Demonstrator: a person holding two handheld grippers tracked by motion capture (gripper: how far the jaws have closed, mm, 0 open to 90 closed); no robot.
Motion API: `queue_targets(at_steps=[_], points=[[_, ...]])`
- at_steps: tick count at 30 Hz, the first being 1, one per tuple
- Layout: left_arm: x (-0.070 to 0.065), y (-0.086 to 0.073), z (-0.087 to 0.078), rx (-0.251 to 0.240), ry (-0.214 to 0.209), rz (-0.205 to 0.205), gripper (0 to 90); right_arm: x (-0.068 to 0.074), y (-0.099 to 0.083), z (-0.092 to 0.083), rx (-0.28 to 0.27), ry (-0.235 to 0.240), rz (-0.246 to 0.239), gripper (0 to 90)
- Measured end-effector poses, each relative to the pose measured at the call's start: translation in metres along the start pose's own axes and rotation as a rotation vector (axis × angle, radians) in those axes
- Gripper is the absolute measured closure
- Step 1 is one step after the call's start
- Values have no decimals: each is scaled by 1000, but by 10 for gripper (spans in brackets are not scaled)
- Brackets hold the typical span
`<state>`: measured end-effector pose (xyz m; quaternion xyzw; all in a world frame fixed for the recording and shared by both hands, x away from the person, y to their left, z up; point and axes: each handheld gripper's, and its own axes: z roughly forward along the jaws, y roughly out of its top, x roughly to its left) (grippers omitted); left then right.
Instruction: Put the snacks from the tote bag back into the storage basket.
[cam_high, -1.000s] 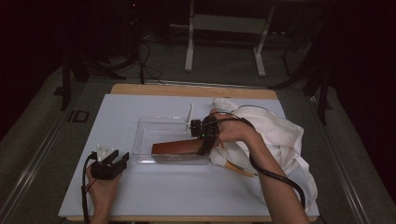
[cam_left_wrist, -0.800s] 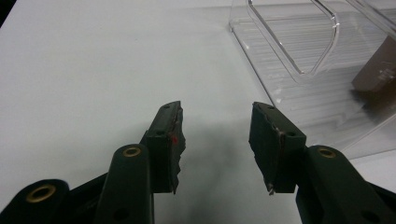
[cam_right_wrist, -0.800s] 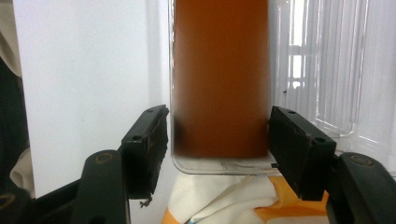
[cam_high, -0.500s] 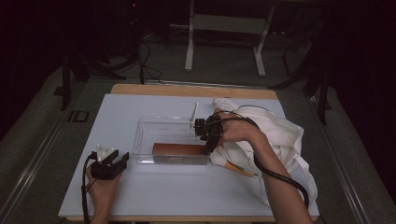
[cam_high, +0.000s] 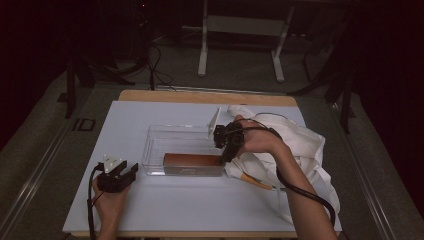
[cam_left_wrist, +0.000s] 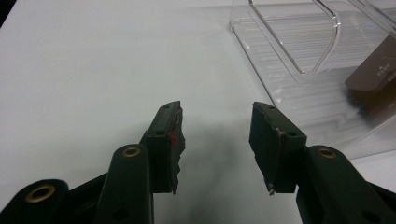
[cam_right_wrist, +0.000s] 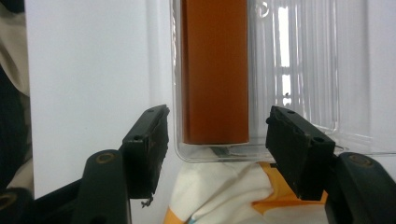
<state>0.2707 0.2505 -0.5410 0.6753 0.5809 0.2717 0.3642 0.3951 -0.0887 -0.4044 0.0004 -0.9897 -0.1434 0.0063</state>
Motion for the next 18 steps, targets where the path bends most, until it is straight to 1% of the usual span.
queue_targets(at_steps=[2, 3, 4, 6, 10, 13, 15, 16, 18], points=[[0, 0, 0, 0, -1, 0, 544, 2, -2, -2, -14, -10, 3, 388], [0, 0, 0, 0, -1, 0, 544, 3, -4, -3, -21, -19, -4, 388], [0, 0, 0, 2, -1, 0, 543, 4, -5, -4, -24, -28, 4, 388], [0, 0, 0, 4, -1, 2, 541, 7, -8, -6, -40, -48, 1, 388], [0, 0, 1, 12, 0, 5, 539, 16, -16, -11, -95, -80, 13, 388], [0, 1, 2, 15, 2, 0, 532, 24, -21, -12, -129, -108, 13, 387], [0, 1, 2, 20, 1, -2, 526, 31, -25, -12, -150, -125, 24, 386], [0, 1, 3, 25, 1, -2, 519, 35, -27, -12, -164, -136, 22, 382], [0, 2, 4, 46, 0, 1, 499, 44, -31, -10, -202, -162, 37, 377]])
